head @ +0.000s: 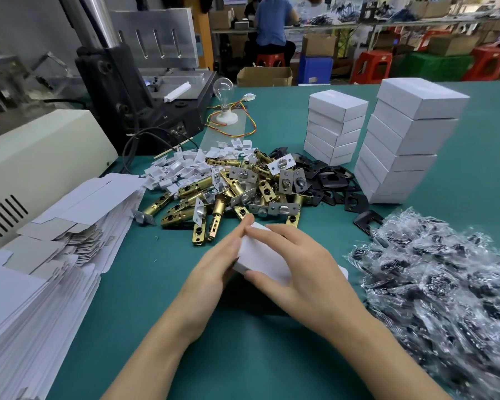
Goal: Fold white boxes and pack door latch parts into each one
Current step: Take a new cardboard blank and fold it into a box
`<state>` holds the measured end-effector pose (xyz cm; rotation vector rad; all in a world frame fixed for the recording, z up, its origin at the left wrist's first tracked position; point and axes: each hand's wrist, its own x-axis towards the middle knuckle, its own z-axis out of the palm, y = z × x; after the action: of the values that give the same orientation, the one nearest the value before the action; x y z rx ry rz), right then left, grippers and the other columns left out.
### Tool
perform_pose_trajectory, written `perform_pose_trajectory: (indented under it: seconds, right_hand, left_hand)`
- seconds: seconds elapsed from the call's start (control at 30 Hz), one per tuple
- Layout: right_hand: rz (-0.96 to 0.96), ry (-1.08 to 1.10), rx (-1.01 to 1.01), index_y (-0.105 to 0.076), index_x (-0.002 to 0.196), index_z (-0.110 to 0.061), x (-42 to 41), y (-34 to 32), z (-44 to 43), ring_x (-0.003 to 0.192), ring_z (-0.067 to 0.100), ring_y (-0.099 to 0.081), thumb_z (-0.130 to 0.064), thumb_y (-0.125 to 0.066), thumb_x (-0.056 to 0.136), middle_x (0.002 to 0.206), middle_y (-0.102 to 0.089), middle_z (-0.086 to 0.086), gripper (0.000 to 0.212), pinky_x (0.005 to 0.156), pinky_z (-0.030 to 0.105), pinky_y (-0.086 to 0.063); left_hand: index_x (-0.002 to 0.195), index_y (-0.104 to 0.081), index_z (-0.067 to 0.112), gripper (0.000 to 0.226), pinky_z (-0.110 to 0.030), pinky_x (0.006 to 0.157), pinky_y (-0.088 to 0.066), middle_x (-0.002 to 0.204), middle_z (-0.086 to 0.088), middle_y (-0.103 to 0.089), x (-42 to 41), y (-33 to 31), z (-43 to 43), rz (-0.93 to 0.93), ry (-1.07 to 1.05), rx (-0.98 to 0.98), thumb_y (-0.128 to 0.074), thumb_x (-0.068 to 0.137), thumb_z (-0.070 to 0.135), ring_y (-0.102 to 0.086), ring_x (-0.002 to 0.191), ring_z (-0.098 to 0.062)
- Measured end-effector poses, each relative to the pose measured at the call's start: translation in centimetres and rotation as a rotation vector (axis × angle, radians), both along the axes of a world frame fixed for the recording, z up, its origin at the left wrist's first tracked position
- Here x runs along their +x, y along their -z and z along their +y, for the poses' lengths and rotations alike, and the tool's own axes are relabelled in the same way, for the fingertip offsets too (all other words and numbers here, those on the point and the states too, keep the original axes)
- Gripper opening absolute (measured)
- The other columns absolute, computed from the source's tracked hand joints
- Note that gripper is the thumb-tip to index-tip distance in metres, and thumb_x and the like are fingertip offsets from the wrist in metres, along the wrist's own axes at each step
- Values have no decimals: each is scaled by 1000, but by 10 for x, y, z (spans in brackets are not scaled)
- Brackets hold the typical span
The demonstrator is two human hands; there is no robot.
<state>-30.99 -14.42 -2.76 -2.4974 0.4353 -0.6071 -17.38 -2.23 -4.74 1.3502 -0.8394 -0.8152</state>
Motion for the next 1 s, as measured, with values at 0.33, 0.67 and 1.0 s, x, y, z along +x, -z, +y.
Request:
perform_pose_trajectory:
  seconds: [0.33, 0.67, 1.0]
  right_hand:
    - [-167, -129, 288, -59, 119, -41, -1, -5, -3, 143, 0, -36, -33, -68, 94, 143, -42, -16, 28, 108, 15, -33]
    - [-172, -217, 318, -57, 111, -38, -5, -11, -7, 141, 6, -39, -32, -71, 92, 141, -38, -15, 25, 108, 9, -30]
    - [-132, -287, 254, -57, 114, -35, -6, -8, -12, 140, 8, -40, -35, -71, 93, 145, -35, -12, 26, 111, 27, -36]
  left_hand:
    - [121, -77, 36, 36, -44, 112, -45, 136, 4, -71, -1, -9, 0, -61, -145, -131, -60, 96, 55, -62, 133, -17]
    - [103, -72, 36, 18, -16, 94, -50, 135, 0, -68, -3, -16, 3, -222, -108, -179, -56, 96, 43, -66, 120, -7]
    - [99, -67, 37, 13, -31, 83, -48, 126, 11, -64, 2, -12, 5, -361, -62, -140, -60, 90, 41, -61, 118, -19]
